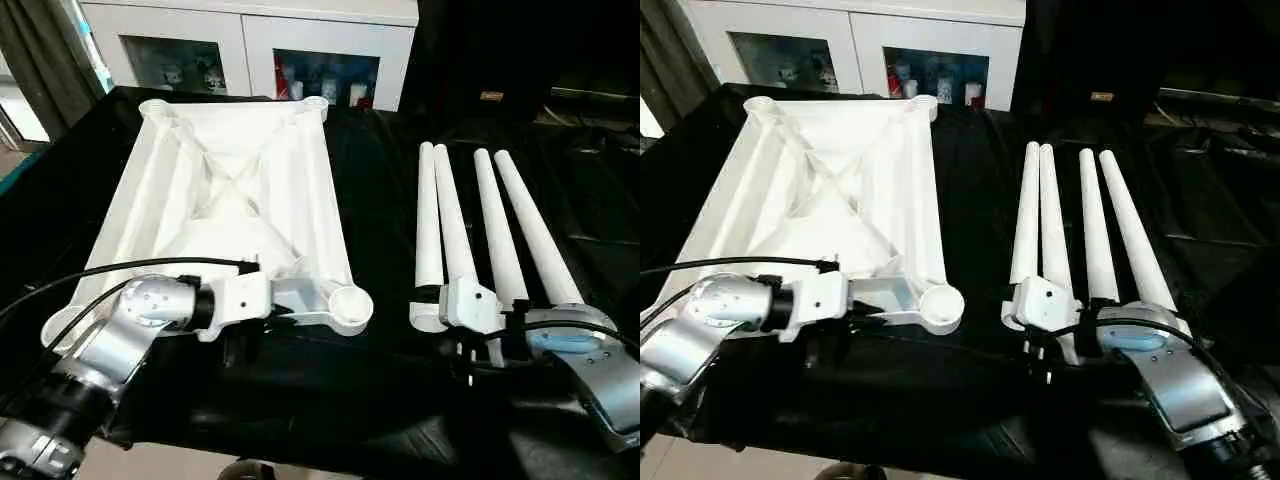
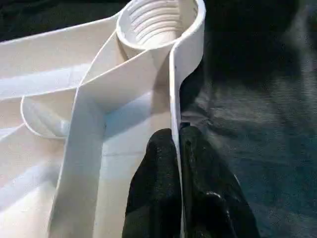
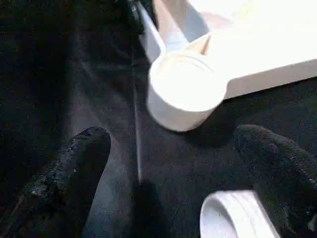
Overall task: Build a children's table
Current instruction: Move table base, then pick table leg
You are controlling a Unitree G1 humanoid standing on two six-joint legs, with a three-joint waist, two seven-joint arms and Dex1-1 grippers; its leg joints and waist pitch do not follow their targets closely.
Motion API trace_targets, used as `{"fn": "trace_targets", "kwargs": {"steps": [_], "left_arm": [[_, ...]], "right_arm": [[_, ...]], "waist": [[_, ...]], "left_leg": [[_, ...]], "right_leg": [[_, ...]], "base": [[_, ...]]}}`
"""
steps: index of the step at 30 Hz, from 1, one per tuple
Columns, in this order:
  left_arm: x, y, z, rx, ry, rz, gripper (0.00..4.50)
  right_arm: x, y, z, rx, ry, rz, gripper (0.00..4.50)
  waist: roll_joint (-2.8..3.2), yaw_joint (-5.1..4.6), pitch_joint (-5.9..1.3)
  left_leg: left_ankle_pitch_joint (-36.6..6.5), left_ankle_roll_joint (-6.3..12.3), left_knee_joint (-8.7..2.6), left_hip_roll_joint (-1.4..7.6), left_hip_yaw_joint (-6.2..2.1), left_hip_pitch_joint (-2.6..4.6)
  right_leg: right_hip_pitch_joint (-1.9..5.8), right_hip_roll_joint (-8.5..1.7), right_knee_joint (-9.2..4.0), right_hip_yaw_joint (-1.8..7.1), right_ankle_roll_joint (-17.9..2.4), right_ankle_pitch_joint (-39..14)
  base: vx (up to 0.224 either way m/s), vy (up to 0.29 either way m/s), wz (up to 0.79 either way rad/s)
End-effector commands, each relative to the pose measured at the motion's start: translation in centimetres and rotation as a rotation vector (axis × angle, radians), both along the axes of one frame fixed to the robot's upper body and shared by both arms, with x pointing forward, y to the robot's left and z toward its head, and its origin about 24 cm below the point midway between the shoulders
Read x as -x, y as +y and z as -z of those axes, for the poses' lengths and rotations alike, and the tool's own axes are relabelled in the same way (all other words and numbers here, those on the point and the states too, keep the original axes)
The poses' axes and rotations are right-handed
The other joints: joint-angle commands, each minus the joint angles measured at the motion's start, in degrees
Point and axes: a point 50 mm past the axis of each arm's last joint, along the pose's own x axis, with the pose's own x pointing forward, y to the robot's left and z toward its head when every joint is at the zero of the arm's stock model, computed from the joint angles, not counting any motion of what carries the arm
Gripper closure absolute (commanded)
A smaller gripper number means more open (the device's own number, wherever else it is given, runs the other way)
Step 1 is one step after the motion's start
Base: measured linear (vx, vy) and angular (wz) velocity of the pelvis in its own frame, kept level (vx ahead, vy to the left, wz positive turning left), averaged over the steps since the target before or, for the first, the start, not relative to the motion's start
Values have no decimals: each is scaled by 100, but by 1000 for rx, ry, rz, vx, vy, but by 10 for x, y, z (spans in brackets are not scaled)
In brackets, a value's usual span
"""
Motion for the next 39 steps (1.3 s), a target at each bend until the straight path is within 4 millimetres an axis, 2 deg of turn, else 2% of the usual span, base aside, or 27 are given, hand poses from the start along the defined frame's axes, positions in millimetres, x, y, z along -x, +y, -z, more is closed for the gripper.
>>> {"fn": "trace_targets", "kwargs": {"steps": [1,3,4,6,7,8,10,11,13,14,16,17,19,20,21,23,24,25,27,29,31,32,33,37,38,39], "left_arm": [[-3,8,-17,18,-38,-20,390],[0,14,-24,19,-24,-19,384],[-1,18,-29,24,-27,-31,369],[-1,20,-31,25,-30,-38,347],[0,23,-36,39,-22,-52,347],[-1,25,-41,48,-30,-64,347],[-2,27,-51,75,-60,-85,318],[-2,27,-54,87,-70,-91,308],[-3,24,-62,123,-83,-106,307],[-2,23,-63,130,-84,-109,296],[-1,18,-64,150,-76,-111,269],[1,14,-65,173,-71,-108,269],[3,9,-67,212,-68,-112,264],[3,7,-67,225,-66,-113,238],[3,7,-67,225,-66,-113,238],[6,1,-69,264,-61,-104,217],[7,0,-69,272,-58,-103,217],[10,-3,-71,296,-40,-98,209],[13,-5,-71,307,-28,-98,188],[16,-4,-71,301,-12,-98,175],[17,-3,-70,285,-6,-94,156],[17,-3,-70,279,-1,-90,156],[17,-3,-70,275,0,-86,135],[16,-7,-73,280,-9,-76,105],[16,-8,-73,281,-15,-76,93],[16,-8,-73,279,-13,-75,85]], "right_arm": [[-4,-1,-9,-31,-22,28,0],[-12,0,-18,-75,-37,106,0],[-20,1,-27,-98,-57,194,0],[-23,2,-29,-104,-61,233,0],[-29,4,-32,-110,-45,308,0],[-33,8,-34,-119,-25,367,0],[-42,17,-38,-154,27,469,0],[-45,21,-38,-166,52,508,0],[-55,27,-40,-181,108,635,0],[-58,27,-40,-183,120,673,0],[-62,26,-44,-162,140,764,0],[-64,25,-47,-138,160,823,0],[-64,22,-49,-114,175,887,0],[-64,21,-50,-101,179,910,0],[-64,21,-50,-101,179,910,0],[-65,19,-52,-100,206,986,0],[-64,19,-53,-97,214,1005,0],[-64,18,-53,-87,245,1055,0],[-63,17,-54,-75,269,1097,0],[-60,14,-52,-74,307,1157,0],[-58,10,-48,-67,326,1185,0],[-57,9,-45,-66,343,1191,0],[-57,8,-43,-68,359,1199,0],[-57,9,-38,-51,395,1204,0],[-59,9,-36,-48,399,1215,0],[-61,9,-36,-68,413,1225,0]], "waist": [[-27,42,-376],[-7,51,-386],[-16,45,-369],[3,35,-352],[20,50,-342],[32,39,-330],[39,41,-338],[33,37,-343],[-19,18,-348],[7,30,-347],[13,42,-338],[-22,53,-353],[-4,69,-355],[-23,77,-362],[-19,79,-362],[-62,77,-365],[-52,80,-360],[-77,75,-361],[-87,69,-350],[-8,70,-317],[-42,74,-311],[-9,80,-306],[-17,80,-304],[-8,73,-293],[26,77,-275],[11,68,-278]], "left_leg": [[-22,828,-394,482,-188,97],[33,859,-385,482,-189,107],[59,840,-403,476,-195,108],[-75,728,-425,475,-181,134],[-254,609,-434,479,-172,151],[-307,478,-462,466,-180,167],[-416,319,-469,468,-176,179],[-379,254,-472,450,-170,180],[-316,160,-481,434,-163,171],[-285,75,-486,433,-170,176],[-311,-58,-487,434,-146,195],[-256,-116,-492,429,-138,195],[-111,-186,-489,419,-137,183],[-97,-219,-489,414,-136,180],[-99,-240,-489,410,-133,174],[-78,-263,-493,400,-131,164],[-57,-265,-492,401,-128,169],[44,-265,-490,391,-121,168],[131,-245,-495,367,-116,149],[18,-297,-512,359,-117,153],[-110,-359,-527,369,-118,166],[-147,-397,-528,365,-119,168],[-188,-421,-540,370,-125,163],[-178,-477,-545,370,-129,169],[-213,-512,-552,371,-134,182],[-277,-543,-553,371,-129,183]], "right_leg": [[264,-568,-312,296,-1878,1328],[258,-558,-304,292,-1905,1387],[248,-536,-298,283,-1923,1324],[227,-520,-323,277,-1913,995],[222,-537,-348,284,-1884,749],[215,-510,-346,283,-1875,592],[208,-516,-358,289,-1813,453],[196,-510,-346,296,-1811,485],[189,-505,-341,292,-1801,466],[189,-511,-337,292,-1750,382],[171,-495,-340,304,-1650,383],[177,-488,-341,300,-1593,418],[184,-494,-324,305,-1522,512],[191,-495,-322,306,-1478,562],[194,-494,-320,309,-1456,583],[213,-497,-320,319,-1394,619],[200,-498,-328,319,-1385,645],[207,-489,-320,321,-1394,787],[216,-473,-322,325,-1368,867],[188,-458,-340,331,-1306,804],[199,-458,-358,336,-1261,678],[197,-460,-362,339,-1231,663],[204,-455,-361,337,-1204,657],[200,-440,-350,330,-1215,762],[179,-444,-355,329,-1221,706],[186,-446,-365,332,-1237,657]], "base": [[0,0,0],[0,0,0],[0,0,0],[0,0,0],[0,0,0],[0,0,0],[0,0,0],[0,0,0],[0,0,0],[0,0,0],[0,0,0],[0,0,0],[0,0,0],[0,0,0],[0,0,0],[0,0,0],[0,0,0],[0,0,0],[0,0,0],[0,0,0],[0,0,0],[0,0,0],[0,0,0],[0,0,0],[0,0,0],[0,0,0]]}}
